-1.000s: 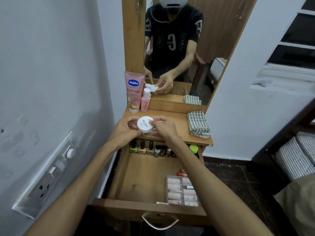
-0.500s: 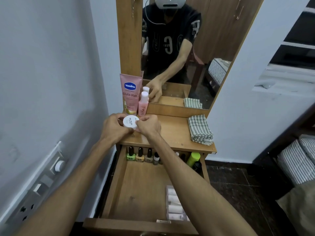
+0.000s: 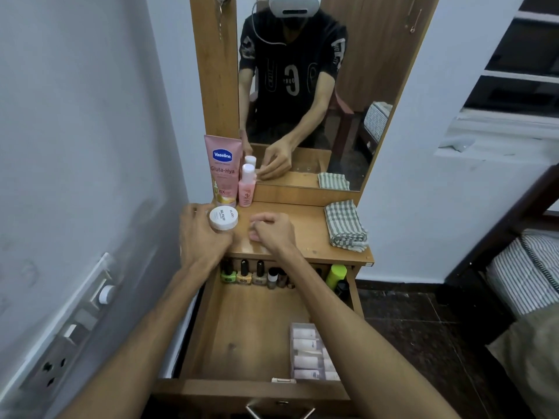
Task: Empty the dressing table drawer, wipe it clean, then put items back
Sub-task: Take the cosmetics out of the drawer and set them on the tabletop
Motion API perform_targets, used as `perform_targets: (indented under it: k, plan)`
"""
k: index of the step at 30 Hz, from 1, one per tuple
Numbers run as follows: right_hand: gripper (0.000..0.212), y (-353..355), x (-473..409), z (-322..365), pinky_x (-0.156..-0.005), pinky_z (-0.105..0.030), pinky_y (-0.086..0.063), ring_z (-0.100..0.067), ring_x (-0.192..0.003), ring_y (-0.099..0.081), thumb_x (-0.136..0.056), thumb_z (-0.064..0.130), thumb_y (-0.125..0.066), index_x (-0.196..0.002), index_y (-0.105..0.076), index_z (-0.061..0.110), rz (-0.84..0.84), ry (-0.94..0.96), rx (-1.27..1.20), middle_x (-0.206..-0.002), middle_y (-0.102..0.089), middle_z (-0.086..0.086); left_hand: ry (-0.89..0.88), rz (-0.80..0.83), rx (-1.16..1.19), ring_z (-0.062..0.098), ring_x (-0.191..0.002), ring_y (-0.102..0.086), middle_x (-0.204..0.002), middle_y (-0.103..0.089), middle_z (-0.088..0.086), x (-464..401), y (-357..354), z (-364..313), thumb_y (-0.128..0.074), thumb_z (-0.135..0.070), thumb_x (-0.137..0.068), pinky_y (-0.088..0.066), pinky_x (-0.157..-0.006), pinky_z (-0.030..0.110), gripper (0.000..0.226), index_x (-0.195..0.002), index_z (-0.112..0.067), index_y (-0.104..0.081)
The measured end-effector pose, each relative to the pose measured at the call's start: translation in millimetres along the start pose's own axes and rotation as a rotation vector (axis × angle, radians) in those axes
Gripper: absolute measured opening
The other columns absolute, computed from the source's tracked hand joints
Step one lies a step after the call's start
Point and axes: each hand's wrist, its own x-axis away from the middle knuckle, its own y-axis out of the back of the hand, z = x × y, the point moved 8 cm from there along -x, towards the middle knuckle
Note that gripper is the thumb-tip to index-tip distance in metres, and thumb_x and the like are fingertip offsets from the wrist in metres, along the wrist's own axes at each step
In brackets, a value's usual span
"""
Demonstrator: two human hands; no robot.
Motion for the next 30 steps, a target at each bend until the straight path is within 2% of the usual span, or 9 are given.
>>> perform_targets:
  k: [3, 6, 8, 11, 15, 20, 24, 27, 30]
  plan:
    - [0.022, 29, 20, -2, -0.078, -0.030, -0.065, -0.011, -0.072, -0.077, -0.089, 0.011, -0.062, -0.083, -0.077, 0.025, -0.030, 0.040, 0.023, -0.079, -0.079, 0.001, -0.124, -0.047, 0.009, 0.020, -0.101, -0.054, -0.108, -0.057, 0.003, 23, -5, -20, -0.078, -0.015, -0.073, -0.042, -0.083, 0.028, 0.035, -0.106, -0.012, -0.066]
    - [0.015, 58, 37, -1, -0.068, -0.021, -0.060, -0.004, -0.068, -0.074, -0.091, 0.015, -0.066, -0.088, -0.079, 0.024, -0.061, 0.140, 0.159, -0.080, -0.078, 0.005, -0.226, 0.032, 0.041, 0.013, -0.080, -0.057, -0.086, -0.062, -0.006, 49, -21, -47, -0.072, -0.013, -0.075, -0.049, -0.069, 0.030, 0.014, -0.086, -0.018, -0.064]
    - [0.013, 77, 46, -2, -0.072, -0.023, -0.059, -0.002, -0.073, -0.072, -0.087, 0.020, -0.069, -0.085, -0.079, 0.026, -0.099, 0.194, 0.270, -0.076, -0.076, 0.011, -0.306, 0.126, 0.050, 0.012, -0.071, -0.055, -0.076, -0.061, -0.009, 68, -38, -67, -0.069, -0.011, -0.075, -0.043, -0.061, 0.025, 0.013, -0.078, -0.021, -0.062]
    - [0.013, 105, 59, -4, -0.070, -0.023, -0.058, 0.002, -0.072, -0.069, -0.080, 0.021, -0.068, -0.079, -0.079, 0.029, -0.150, 0.226, 0.385, -0.071, -0.073, 0.015, -0.362, 0.288, 0.026, 0.014, -0.069, -0.058, -0.070, -0.062, -0.009, 98, -71, -90, -0.066, -0.016, -0.070, -0.038, -0.060, 0.025, 0.016, -0.071, -0.028, -0.055]
    - [0.012, 137, 77, -9, -0.066, -0.021, -0.054, 0.000, -0.071, -0.066, -0.076, 0.021, -0.068, -0.078, -0.078, 0.028, -0.206, 0.263, 0.535, -0.070, -0.071, 0.013, -0.289, 0.446, 0.008, 0.010, -0.071, -0.065, -0.071, -0.069, -0.010, 129, -109, -101, -0.067, -0.027, -0.072, -0.049, -0.063, 0.027, 0.007, -0.076, -0.029, -0.061]
    - [0.011, 167, 91, -33, -0.071, -0.033, -0.058, -0.009, -0.074, -0.066, -0.073, 0.022, -0.066, -0.078, -0.074, 0.027, -0.246, 0.203, 0.645, -0.071, -0.068, 0.013, -0.268, 0.602, -0.064, 0.015, -0.077, -0.062, -0.076, -0.066, -0.008, 154, -145, -106, -0.070, -0.035, -0.072, -0.053, -0.068, 0.033, 0.020, -0.086, -0.030, -0.057]
    - [0.013, 177, 95, -50, -0.074, -0.035, -0.056, -0.017, -0.080, -0.067, -0.074, 0.018, -0.067, -0.082, -0.071, 0.027, -0.235, 0.143, 0.702, -0.077, -0.069, 0.008, -0.251, 0.595, -0.042, 0.017, -0.083, -0.064, -0.081, -0.066, -0.008, 157, -157, -111, -0.068, -0.043, -0.073, -0.053, -0.073, 0.035, 0.041, -0.113, -0.031, -0.066]
    - [0.018, 179, 93, -62, -0.077, -0.034, -0.055, -0.020, -0.086, -0.067, -0.074, 0.018, -0.067, -0.090, -0.073, 0.025, -0.222, 0.102, 0.735, -0.083, -0.071, 0.006, -0.236, 0.539, -0.025, 0.021, -0.088, -0.067, -0.085, -0.070, -0.004, 155, -161, -116, -0.062, -0.038, -0.079, -0.052, -0.082, 0.038, 0.033, -0.109, -0.026, -0.068]
    - [0.017, 179, 90, -71, -0.070, -0.031, -0.050, -0.023, -0.085, -0.065, -0.072, 0.020, -0.064, -0.087, -0.072, 0.023, -0.198, 0.087, 0.780, -0.085, -0.069, 0.005, -0.223, 0.488, -0.012, 0.022, -0.088, -0.066, -0.086, -0.070, -0.002, 152, -163, -118, -0.062, -0.034, -0.080, -0.051, -0.074, 0.037, 0.026, -0.102, -0.021, -0.069]
